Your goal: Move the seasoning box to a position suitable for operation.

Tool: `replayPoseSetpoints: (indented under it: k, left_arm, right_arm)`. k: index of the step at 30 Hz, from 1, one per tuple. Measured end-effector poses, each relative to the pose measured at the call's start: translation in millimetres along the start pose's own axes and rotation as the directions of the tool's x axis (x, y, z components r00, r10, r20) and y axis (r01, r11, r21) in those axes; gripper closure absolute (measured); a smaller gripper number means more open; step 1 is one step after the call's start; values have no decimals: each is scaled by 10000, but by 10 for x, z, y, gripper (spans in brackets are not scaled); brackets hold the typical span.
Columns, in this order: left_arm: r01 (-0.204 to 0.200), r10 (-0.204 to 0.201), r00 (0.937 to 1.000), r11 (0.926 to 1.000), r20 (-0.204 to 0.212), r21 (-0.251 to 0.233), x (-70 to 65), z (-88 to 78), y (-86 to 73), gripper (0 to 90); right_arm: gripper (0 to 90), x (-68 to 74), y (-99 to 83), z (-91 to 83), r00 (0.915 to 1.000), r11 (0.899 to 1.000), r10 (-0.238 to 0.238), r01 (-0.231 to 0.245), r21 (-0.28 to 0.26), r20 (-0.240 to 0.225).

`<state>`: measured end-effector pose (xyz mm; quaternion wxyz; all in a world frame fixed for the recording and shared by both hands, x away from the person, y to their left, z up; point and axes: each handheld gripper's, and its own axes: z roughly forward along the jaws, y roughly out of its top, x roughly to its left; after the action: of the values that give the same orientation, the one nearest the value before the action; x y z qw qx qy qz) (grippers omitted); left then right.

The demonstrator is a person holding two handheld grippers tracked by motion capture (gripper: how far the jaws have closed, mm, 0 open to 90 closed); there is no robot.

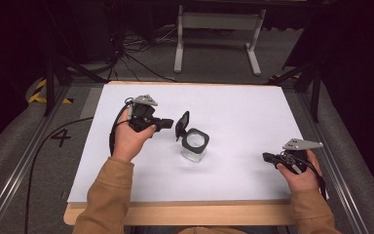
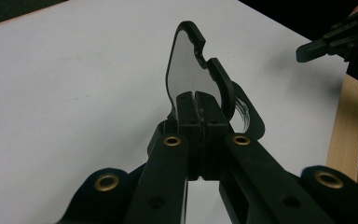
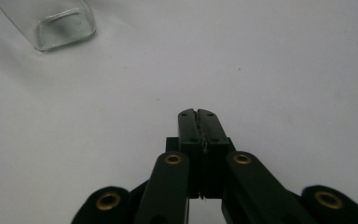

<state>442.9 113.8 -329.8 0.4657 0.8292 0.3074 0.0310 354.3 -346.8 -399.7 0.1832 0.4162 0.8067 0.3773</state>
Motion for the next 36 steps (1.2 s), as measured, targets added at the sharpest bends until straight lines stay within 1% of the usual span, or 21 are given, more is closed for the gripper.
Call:
replayPoseSetpoints:
  k: [1, 2, 3, 5, 9, 10, 12, 13, 14, 15, 18, 19, 20, 22, 25, 31, 32, 35, 36]
  left_arm:
    - [6, -6, 10000, 10000, 80, 48, -6, 16, 4, 900]
    - [-106, 106, 9999, 9999, 106, 65, -9, 31, 12, 900]
    - [-37, 37, 9998, 10000, 176, 32, -19, 45, 15, 900]
    - [-105, 103, 9999, 9999, 115, 124, -24, 59, 24, 900]
    - [-51, 48, 9999, 9999, 160, 159, -31, 79, 28, 900]
    - [-129, 126, 9998, 9998, 151, 158, -30, 89, 29, 900]
    - [-163, 159, 9996, 9997, 213, 190, -47, 101, 34, 900]
    - [-256, 251, 9994, 9995, 253, 201, -55, 108, 36, 900]
    - [-277, 271, 9991, 9994, 316, 188, -70, 118, 37, 900]
    - [-425, 416, 9986, 9986, 325, 299, -79, 121, 43, 900]
    - [-473, 457, 9979, 9983, 463, 339, -107, 149, 48, 900]
    - [-529, 508, 9974, 9978, 508, 410, -112, 158, 50, 900]
    - [-484, 461, 9973, 9980, 563, 401, -122, 175, 48, 900]
    - [-624, 589, 9963, 9965, 618, 561, -133, 196, 53, 900]
    - [-613, 567, 9955, 9963, 764, 604, -156, 232, 57, 900]
    - [-825, 734, 9922, 9926, 1006, 889, -201, 332, 60, 900]
    - [-796, 698, 9922, 9924, 1034, 938, -214, 350, 58, 900]
    - [-1020, 890, 9900, 9876, 1099, 1196, -233, 400, 63, 900]
    - [-990, 851, 9902, 9870, 1108, 1267, -241, 412, 60, 900]
  right_arm:
    - [900, -1, -4, -7, 10000, 10000, 23, -23, 5, -11]
    - [900, -4, -6, -15, 10000, 10000, 24, -24, 23, -5]
    - [900, -5, -10, -19, 10000, 10000, 48, -48, 1, 1]
    - [900, -5, -16, -24, 10000, 10000, 51, -51, 13, 8]
    - [900, 0, -20, -29, 10000, 10000, 24, -24, 1, 1]
    - [900, 3, -20, -30, 10000, 10000, 19, -19, -3, -6]
    - [900, 22, -9, -32, 10000, 10000, 51, -51, -11, -32]
    - [900, 22, -9, -32, 10000, 10000, 51, -51, -11, -32]
    - [900, 29, -2, -27, 10000, 10000, -47, 47, -53, -22]
    - [900, 42, 8, -28, 10000, 10000, -65, 65, -21, -21]
    - [900, 76, 32, -14, 9997, 9997, -238, 238, -50, -91]
    - [900, 85, 36, -14, 9997, 9997, -232, 231, -32, -95]
    - [900, 91, 40, -12, 9996, 9996, -273, 273, -24, -124]
    - [900, 101, 42, -9, 9995, 9996, -276, 275, -58, -123]
    - [900, 95, 40, -15, 9996, 9996, -266, 266, -33, -130]
    - [900, 91, 36, -21, 9997, 9997, -226, 226, -52, -124]
    - [900, 92, 35, -20, 9997, 9997, -229, 228, -49, -127]
    - [900, 96, 35, -17, 9996, 9997, -235, 235, -28, -144]
    - [900, 97, 35, -16, 9996, 9997, -243, 242, -35, -149]
